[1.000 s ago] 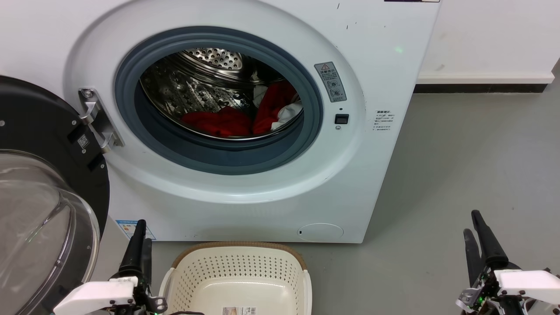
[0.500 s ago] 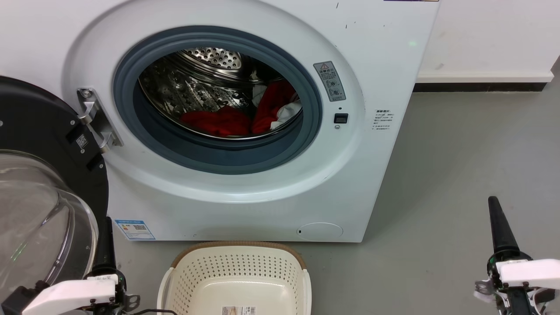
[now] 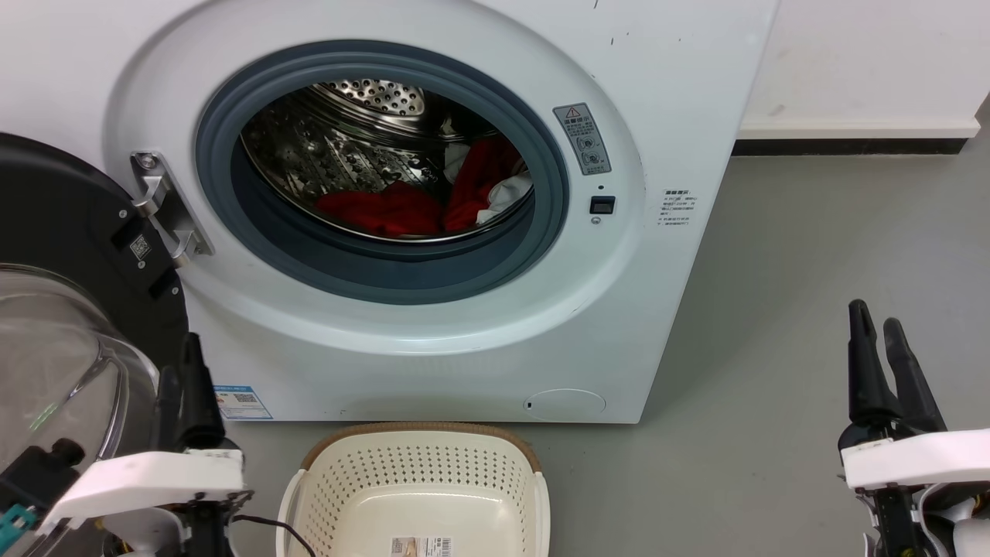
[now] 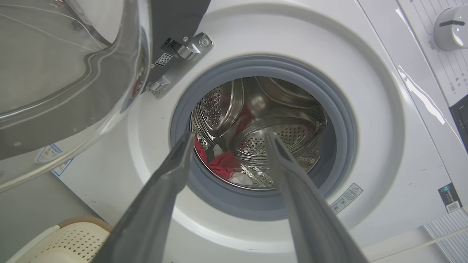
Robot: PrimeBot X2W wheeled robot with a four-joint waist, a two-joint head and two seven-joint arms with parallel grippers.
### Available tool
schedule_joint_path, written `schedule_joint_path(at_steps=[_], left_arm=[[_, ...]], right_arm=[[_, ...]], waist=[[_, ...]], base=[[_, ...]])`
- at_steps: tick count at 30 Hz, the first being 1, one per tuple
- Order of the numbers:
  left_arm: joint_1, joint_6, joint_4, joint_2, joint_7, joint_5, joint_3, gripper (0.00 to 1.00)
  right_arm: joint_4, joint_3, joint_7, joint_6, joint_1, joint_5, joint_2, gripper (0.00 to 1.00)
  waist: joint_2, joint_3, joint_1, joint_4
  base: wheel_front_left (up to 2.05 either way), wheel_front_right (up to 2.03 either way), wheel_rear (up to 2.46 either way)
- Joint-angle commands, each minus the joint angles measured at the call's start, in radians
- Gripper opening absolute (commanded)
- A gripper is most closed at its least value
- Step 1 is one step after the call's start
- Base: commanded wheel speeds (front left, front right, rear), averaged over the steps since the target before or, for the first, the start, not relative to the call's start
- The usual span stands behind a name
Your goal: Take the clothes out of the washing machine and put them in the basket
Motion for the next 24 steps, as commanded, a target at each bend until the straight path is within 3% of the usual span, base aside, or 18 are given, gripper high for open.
schedule_joint_path(at_steps=[1, 7, 12, 24], left_arm=[[0.006, 0.012, -0.039, 0.002, -0.011, 0.061, -0.022, 1.0], [0.026, 0.024, -0.063, 0.002, -0.03, 0.202, -0.094, 1.0], [0.04, 0.008, -0.062, 0.003, -0.045, 0.292, -0.132, 1.0], [0.063, -0.003, -0.061, 0.003, -0.075, 0.416, -0.154, 1.0]], right_arm=[[-0.031, 0.007, -0.012, 0.0, -0.014, -0.053, -0.005, 1.0], [-0.057, 0.036, -0.031, 0.0, -0.001, -0.167, -0.005, 1.0], [-0.066, 0.059, -0.045, 0.0, 0.012, -0.248, -0.005, 1.0], [-0.066, 0.08, -0.076, 0.0, 0.026, -0.417, -0.005, 1.0]], waist=[[0.0, 0.001, 0.0, -0.001], [0.0, 0.003, 0.0, -0.004], [0.0, 0.003, 0.0, -0.007], [0.0, 0.004, 0.0, -0.008]], base=[[0.0, 0.0, 0.0], [0.0, 0.0, 0.0], [0.0, 0.0, 0.0], [0.0, 0.0, 0.0]])
